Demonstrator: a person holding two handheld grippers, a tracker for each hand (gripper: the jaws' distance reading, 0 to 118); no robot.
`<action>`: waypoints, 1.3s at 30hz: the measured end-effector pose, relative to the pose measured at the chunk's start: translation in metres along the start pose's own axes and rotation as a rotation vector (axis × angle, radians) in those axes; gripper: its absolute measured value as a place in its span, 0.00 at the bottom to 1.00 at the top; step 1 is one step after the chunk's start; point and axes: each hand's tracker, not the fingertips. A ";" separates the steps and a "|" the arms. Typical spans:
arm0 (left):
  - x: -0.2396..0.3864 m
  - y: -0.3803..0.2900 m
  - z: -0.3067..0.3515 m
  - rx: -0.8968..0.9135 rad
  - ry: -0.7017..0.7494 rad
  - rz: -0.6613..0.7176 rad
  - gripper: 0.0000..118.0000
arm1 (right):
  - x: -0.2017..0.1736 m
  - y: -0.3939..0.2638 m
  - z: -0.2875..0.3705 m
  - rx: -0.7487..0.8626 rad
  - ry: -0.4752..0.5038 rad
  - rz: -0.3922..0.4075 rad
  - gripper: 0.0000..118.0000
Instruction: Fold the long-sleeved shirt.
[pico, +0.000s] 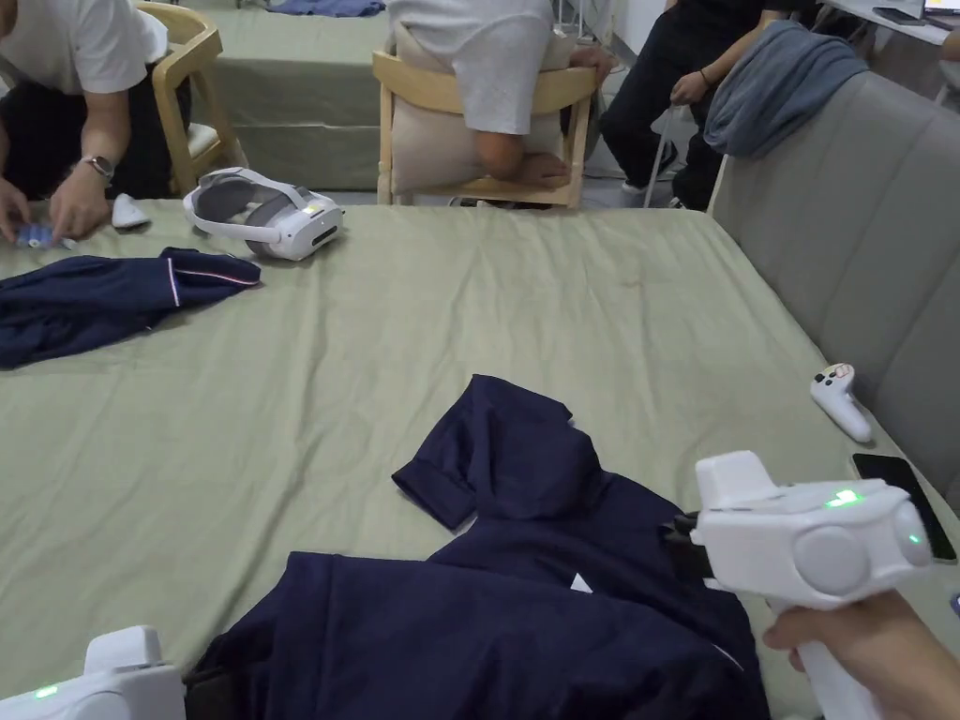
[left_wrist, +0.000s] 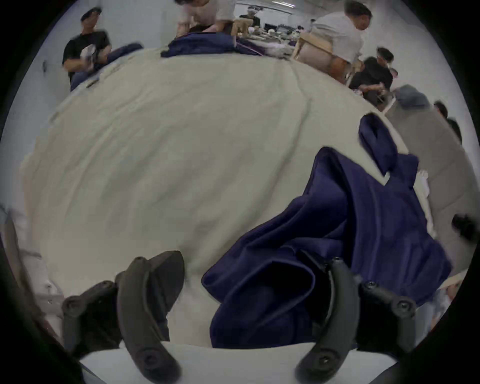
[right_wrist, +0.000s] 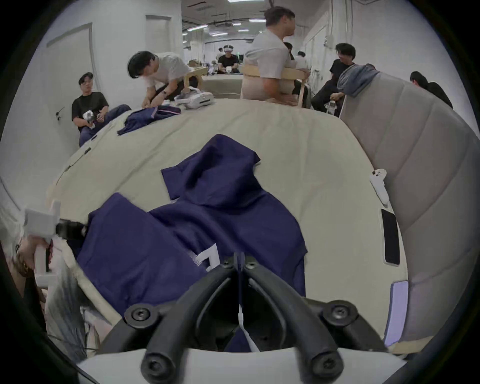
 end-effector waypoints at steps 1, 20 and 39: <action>0.007 0.000 0.005 0.025 0.021 -0.060 0.49 | 0.008 0.012 -0.015 -0.015 -0.016 -0.002 0.03; 0.013 0.008 0.060 0.124 -0.111 -0.091 0.12 | 0.040 0.097 -0.164 -0.325 0.073 0.153 0.02; 0.085 0.365 0.273 0.896 -0.310 -0.188 0.12 | 0.108 0.331 0.224 0.616 -0.227 0.081 0.02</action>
